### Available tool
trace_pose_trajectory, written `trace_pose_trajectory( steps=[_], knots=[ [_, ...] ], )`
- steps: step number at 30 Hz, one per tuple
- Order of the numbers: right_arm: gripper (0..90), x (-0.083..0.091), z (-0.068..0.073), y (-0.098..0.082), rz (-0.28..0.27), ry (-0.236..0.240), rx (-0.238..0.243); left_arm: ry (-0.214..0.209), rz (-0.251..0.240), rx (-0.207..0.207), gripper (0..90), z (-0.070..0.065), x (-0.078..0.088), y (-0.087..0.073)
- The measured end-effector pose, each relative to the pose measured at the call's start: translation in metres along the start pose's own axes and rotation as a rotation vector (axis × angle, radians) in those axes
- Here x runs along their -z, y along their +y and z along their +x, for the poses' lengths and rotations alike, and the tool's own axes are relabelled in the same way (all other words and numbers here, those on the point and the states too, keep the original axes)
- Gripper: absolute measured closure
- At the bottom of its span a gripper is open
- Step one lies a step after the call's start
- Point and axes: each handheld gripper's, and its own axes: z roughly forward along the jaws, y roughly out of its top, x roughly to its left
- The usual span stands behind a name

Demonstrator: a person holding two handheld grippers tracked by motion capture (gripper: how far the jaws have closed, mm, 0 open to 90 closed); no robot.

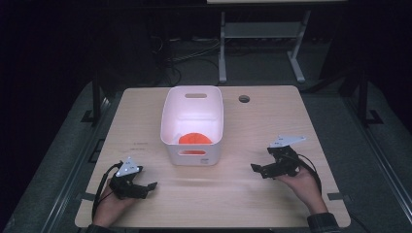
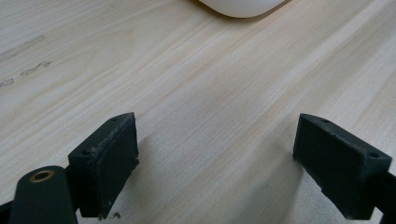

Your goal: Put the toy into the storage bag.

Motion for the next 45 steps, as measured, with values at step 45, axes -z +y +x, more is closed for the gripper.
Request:
trace_pose_trajectory(
  steps=[45],
  knots=[
    [2.6,-0.002,-0.006,-0.067,0.029,-0.141,-0.028,0.001,0.0,-0.003,13.1,0.0,0.0,0.0]
  ],
)
